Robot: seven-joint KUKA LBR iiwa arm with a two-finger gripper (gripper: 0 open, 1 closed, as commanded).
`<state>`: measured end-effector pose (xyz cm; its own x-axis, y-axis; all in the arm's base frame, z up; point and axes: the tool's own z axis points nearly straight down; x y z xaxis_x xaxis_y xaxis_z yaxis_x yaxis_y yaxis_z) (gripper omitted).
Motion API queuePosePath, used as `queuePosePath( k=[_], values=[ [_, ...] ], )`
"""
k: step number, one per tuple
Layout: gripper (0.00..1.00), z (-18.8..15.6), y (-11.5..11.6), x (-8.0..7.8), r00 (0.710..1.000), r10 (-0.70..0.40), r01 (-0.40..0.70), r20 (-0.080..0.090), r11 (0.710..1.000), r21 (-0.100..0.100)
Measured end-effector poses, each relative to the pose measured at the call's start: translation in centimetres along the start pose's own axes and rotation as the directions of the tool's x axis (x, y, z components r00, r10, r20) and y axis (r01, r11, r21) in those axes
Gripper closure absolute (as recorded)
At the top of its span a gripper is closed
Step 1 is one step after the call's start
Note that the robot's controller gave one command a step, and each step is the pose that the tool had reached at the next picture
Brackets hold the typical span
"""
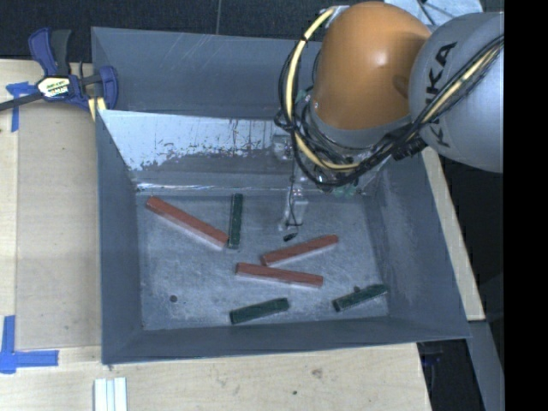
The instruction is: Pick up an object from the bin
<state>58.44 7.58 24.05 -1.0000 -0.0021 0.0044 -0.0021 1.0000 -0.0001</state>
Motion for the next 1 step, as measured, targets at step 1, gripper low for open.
queuePosePath(
  k=[1],
  values=[
    [0.0, 14.49, 2.31, -0.8, 0.992, -0.127, 0.127, -0.001, 0.992, 0.0]
  ],
)
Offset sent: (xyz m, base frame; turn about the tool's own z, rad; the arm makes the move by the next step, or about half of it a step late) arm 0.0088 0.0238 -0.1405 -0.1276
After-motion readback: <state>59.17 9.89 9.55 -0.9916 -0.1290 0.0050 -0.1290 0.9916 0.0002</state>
